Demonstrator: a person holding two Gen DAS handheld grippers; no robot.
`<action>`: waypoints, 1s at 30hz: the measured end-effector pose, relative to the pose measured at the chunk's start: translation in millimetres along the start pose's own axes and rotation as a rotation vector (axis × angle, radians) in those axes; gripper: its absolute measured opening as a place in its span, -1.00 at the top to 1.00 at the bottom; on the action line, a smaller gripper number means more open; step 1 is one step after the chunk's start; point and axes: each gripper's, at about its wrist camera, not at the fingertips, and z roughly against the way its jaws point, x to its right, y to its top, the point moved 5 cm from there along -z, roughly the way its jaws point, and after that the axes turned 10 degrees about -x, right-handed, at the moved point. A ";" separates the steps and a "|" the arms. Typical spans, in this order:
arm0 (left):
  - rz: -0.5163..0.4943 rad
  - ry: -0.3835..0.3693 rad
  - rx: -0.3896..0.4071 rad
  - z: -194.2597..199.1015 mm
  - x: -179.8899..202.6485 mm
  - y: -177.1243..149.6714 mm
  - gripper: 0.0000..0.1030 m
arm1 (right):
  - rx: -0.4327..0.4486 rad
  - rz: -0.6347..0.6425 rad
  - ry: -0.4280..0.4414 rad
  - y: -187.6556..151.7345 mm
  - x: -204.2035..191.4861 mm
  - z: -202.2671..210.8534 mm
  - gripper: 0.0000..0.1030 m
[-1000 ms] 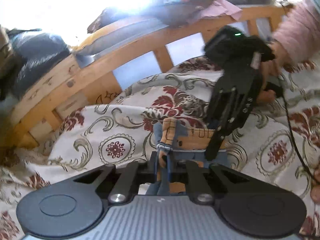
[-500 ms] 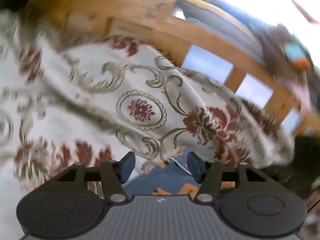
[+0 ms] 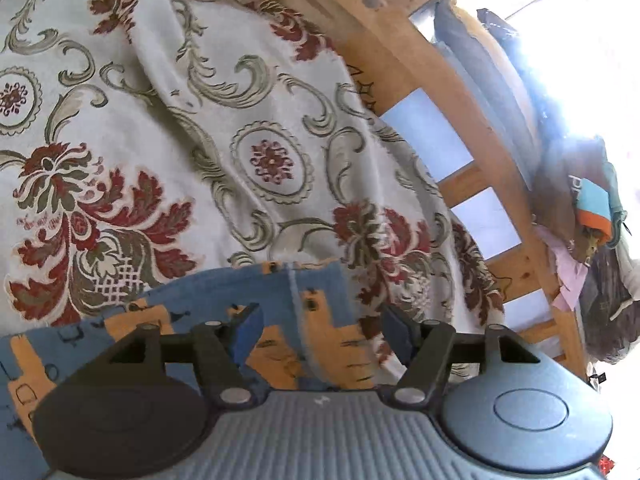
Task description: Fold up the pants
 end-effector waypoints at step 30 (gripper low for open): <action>0.257 0.112 0.168 126.5 -129.3 -103.4 0.75 | 0.019 0.421 0.253 17.3 -191.8 -3.4 0.77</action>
